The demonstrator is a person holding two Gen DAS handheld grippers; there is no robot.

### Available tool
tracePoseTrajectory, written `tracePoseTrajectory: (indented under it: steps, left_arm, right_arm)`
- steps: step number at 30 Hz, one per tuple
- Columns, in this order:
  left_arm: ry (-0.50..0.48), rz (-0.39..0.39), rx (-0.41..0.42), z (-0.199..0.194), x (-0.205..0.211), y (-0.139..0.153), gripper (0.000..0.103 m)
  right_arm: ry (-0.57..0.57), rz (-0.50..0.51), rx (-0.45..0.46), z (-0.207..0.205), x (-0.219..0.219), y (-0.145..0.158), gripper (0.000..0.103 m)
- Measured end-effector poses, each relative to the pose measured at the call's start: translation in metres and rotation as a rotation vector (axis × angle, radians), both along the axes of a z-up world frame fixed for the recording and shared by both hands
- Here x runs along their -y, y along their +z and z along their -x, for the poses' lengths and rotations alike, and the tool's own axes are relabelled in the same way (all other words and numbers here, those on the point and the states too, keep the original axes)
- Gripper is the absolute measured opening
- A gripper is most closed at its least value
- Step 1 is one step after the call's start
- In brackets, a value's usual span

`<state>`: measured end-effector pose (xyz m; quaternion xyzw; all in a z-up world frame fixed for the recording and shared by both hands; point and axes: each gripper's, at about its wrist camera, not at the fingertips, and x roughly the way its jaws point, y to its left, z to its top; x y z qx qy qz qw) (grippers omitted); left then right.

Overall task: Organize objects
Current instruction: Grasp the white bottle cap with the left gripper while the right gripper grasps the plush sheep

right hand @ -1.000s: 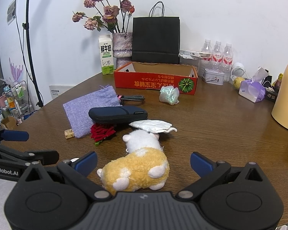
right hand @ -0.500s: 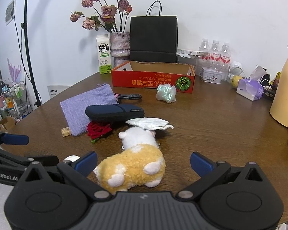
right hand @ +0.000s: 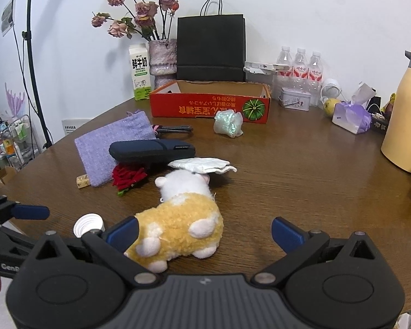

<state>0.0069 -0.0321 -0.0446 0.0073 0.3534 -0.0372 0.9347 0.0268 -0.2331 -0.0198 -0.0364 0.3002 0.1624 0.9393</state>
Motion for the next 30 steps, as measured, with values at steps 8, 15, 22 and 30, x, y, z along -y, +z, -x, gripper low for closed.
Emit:
tracePoseTrajectory:
  steps: [8,15,22,30]
  left_arm:
    - [0.0,0.001,0.001,-0.007,0.006,-0.01,0.084]
    - [-0.008,-0.006,0.015,-0.011,0.013,-0.016,0.068]
    - [-0.008,0.008,0.027,-0.013,0.01,-0.014,0.041]
    - [0.0,0.009,0.024,-0.012,0.005,-0.013,0.041]
  right_arm:
    - [0.007,-0.009,0.004,0.0,0.002,-0.002,0.103]
    - [0.017,-0.033,0.015,-0.001,0.006,-0.005,0.103]
    - [0.03,-0.044,0.018,-0.001,0.007,-0.008,0.103]
    - [0.061,-0.063,0.037,0.001,0.007,-0.01,0.103]
